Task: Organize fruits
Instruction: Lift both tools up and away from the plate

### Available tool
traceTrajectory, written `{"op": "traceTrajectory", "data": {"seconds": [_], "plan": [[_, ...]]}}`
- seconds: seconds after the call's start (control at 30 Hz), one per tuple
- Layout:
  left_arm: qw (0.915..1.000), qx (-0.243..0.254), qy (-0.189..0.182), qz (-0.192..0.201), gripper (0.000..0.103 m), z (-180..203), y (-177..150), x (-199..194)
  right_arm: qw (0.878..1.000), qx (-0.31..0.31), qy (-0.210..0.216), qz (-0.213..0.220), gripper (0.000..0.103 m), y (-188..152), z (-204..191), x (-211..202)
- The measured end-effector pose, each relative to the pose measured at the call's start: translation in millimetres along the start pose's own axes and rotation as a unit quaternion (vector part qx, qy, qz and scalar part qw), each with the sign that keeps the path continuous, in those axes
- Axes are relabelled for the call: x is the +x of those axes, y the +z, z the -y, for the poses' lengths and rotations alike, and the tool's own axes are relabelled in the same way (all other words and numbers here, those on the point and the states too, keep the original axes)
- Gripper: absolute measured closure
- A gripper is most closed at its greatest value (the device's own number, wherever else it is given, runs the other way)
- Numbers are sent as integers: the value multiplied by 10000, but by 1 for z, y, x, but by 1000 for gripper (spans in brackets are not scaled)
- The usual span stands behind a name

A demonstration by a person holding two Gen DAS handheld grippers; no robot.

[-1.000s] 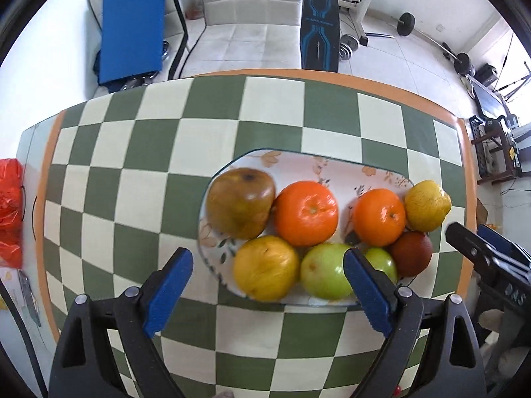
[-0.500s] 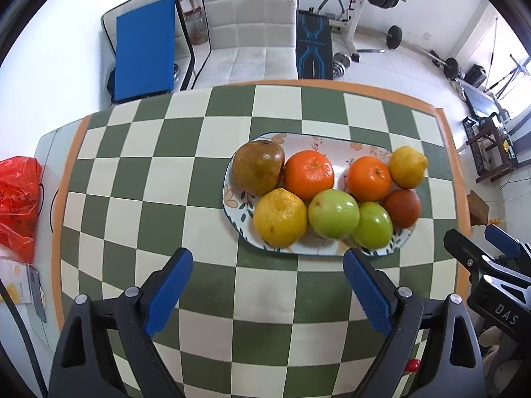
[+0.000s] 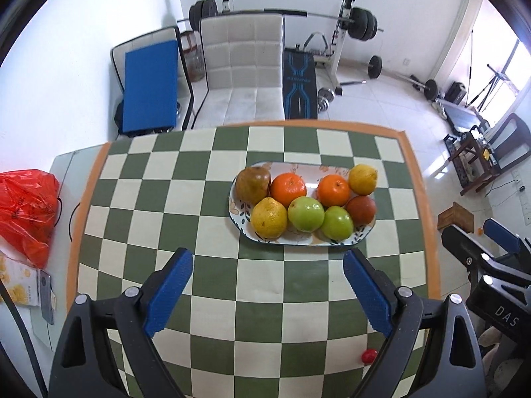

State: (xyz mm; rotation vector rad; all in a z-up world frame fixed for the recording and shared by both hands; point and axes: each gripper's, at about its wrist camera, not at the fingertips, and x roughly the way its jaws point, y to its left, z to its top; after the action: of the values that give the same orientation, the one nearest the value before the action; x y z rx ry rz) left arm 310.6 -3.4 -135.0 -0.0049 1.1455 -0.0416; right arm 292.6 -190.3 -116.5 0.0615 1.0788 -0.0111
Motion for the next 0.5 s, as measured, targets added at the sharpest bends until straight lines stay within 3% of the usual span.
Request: {"op": "traceTrajectory", "data": {"seconds": [0.5], "plan": [[9979,154,-116,618,10,9,-16,-81,9978,77,243,612,8,-21,-6,-109]]}}
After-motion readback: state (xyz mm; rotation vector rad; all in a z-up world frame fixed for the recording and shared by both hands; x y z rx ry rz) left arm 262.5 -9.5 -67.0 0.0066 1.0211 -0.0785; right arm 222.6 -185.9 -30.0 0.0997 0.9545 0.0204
